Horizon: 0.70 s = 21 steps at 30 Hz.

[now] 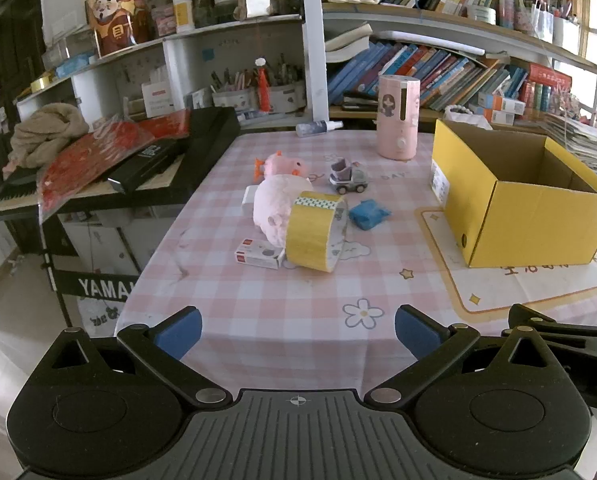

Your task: Organize objects

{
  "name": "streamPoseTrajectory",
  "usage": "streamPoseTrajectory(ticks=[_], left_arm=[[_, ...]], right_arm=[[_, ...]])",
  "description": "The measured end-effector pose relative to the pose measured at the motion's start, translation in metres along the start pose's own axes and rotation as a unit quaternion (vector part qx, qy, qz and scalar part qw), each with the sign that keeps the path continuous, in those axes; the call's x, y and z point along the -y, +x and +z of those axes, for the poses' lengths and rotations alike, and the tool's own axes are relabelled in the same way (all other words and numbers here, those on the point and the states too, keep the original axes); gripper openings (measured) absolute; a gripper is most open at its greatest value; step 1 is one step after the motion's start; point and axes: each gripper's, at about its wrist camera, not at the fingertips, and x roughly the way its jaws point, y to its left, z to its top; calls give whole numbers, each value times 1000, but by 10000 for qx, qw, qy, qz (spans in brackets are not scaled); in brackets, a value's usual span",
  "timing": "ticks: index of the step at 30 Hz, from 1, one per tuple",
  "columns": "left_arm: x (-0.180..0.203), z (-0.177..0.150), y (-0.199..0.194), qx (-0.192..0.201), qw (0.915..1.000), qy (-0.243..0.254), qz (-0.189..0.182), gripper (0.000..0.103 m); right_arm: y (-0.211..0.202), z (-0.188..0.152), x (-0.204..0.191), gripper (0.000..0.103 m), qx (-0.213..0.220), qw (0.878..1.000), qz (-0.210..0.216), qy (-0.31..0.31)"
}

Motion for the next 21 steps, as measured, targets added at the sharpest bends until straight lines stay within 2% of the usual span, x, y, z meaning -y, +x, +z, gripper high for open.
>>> streamPoseTrajectory(ticks=[21], left_arm=[[3, -1, -1, -23, 10000, 68, -57, 103]], right_arm=[[1, -2, 3, 103, -42, 10000, -6, 44]])
